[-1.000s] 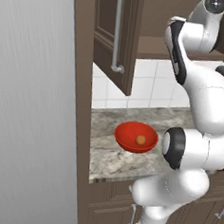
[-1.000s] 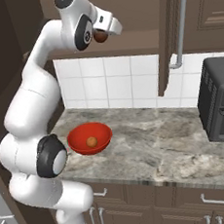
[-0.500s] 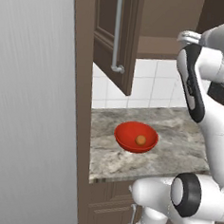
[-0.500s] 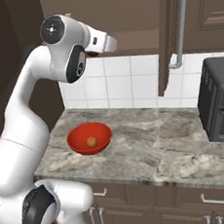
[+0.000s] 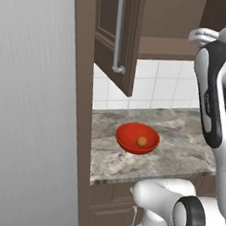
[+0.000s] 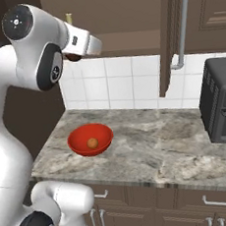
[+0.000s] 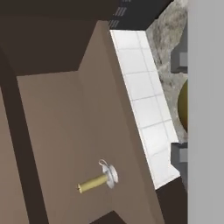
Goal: Open the cabinet. Pick the apple and tangerine from the cabinet and place them into the bowl. Then close the cabinet.
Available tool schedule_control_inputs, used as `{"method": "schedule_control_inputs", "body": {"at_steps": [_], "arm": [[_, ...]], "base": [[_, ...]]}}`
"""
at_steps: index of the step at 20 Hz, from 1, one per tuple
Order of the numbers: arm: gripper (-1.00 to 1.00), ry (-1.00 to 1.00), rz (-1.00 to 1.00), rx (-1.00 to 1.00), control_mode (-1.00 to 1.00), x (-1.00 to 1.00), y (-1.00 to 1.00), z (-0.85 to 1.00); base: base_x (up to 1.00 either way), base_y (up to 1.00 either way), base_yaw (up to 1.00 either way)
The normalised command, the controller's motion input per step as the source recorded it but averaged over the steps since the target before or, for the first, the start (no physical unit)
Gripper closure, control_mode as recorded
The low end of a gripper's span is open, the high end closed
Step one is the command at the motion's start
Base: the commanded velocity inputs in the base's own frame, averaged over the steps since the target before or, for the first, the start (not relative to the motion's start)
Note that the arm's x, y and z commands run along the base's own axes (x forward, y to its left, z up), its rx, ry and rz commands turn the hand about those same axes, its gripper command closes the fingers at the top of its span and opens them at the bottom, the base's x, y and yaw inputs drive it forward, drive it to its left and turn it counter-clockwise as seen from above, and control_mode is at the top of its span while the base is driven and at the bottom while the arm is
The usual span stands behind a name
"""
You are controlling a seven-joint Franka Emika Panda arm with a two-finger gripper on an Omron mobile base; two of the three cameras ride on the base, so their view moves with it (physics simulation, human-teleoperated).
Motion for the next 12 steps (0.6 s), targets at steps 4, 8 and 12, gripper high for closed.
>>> {"method": "schedule_control_inputs", "body": {"at_steps": [4,8,12], "arm": [[1.00,0.11,0.07,-0.09,-1.00,-0.07,0.58,-0.28],[1.00,0.31,0.12,-0.10,-1.00,-0.26,0.51,-0.80],[1.00,0.27,0.12,-0.07,-1.00,-0.31,0.44,-0.95]], "base": [[0.00,0.00,0.00],[0.00,0.00,0.00],[0.00,0.00,0.00]]}}
